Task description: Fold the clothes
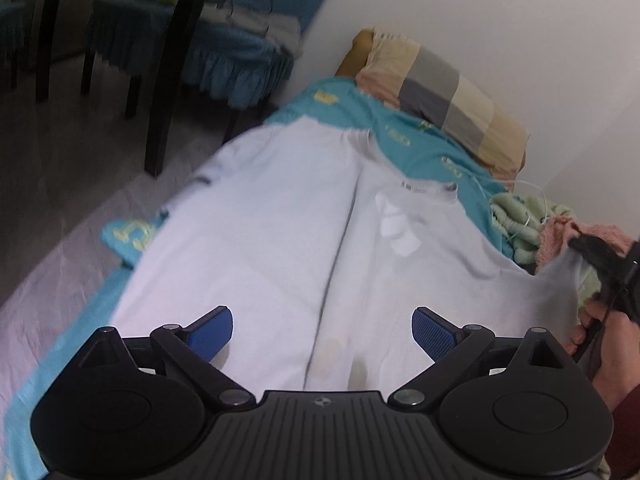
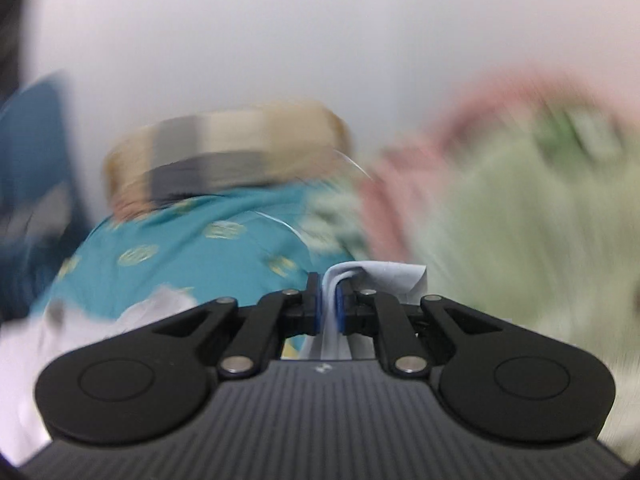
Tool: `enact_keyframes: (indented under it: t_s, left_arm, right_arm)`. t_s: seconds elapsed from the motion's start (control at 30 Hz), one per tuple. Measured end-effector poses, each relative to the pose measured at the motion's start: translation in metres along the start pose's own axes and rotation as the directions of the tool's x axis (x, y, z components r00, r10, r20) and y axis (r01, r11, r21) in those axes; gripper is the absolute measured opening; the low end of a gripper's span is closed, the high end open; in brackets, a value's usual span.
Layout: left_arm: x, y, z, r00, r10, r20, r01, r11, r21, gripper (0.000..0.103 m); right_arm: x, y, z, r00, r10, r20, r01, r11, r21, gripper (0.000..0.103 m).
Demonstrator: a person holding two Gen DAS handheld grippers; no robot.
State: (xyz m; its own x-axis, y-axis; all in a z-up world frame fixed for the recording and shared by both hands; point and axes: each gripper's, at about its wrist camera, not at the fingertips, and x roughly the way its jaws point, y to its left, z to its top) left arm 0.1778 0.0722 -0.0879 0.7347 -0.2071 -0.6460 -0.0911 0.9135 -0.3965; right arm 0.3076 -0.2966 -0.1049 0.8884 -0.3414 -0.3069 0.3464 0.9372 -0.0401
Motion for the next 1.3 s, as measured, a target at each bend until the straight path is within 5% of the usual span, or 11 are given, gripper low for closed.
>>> enact_keyframes:
  t_s: [0.13,0.27,0.37,0.53,0.6,0.73,1.0,1.3]
  left_arm:
    - [-0.019,0.005,0.011,0.997,0.013,0.073,-0.016,0.999,0.03,0.098]
    - [-0.026,0.016,0.016,0.994,0.041,0.105,-0.044,0.999,0.025,0.098]
    - [-0.024,0.022,0.017,0.995,0.03,0.092,-0.031,0.999,0.008,0.097]
    - [-0.017,0.015,0.014,0.997,-0.011,0.074,0.007,0.999,0.052,0.097]
    - [-0.016,0.008,0.011,0.997,-0.021,0.075,0.014,0.996,0.087,0.097]
    - [-0.018,-0.008,0.004,0.995,-0.047,0.086,0.032,0.985,0.169,0.097]
    - [-0.031,-0.047,-0.028,0.991,-0.094,0.094,0.054,0.929,0.367,0.096]
    - [0.003,-0.105,-0.054,0.99,-0.113,0.089,0.04,0.812,0.582,0.09]
  right_arm:
    - [-0.033,0.093,-0.001,0.969,0.244,0.045,-0.214,0.913,-0.347,0.01]
    - [-0.051,0.157,-0.043,0.906,0.407,-0.116,-0.416,0.802,-0.43,0.009]
    - [-0.036,0.17,-0.059,0.872,0.422,-0.247,-0.488,0.785,-0.382,0.011]
    - [-0.05,0.136,-0.052,0.81,0.485,-0.329,-0.561,0.803,-0.198,0.069]
    - [-0.069,0.109,-0.038,0.8,0.51,-0.318,-0.569,0.812,-0.129,0.07]
    - [-0.119,0.058,-0.017,0.805,0.513,-0.298,-0.54,0.842,-0.009,0.07]
    - [-0.203,-0.03,-0.018,0.866,0.427,-0.26,-0.395,0.903,0.167,0.07]
    - [-0.195,-0.079,-0.025,0.889,0.384,-0.249,-0.309,0.905,0.292,0.07]
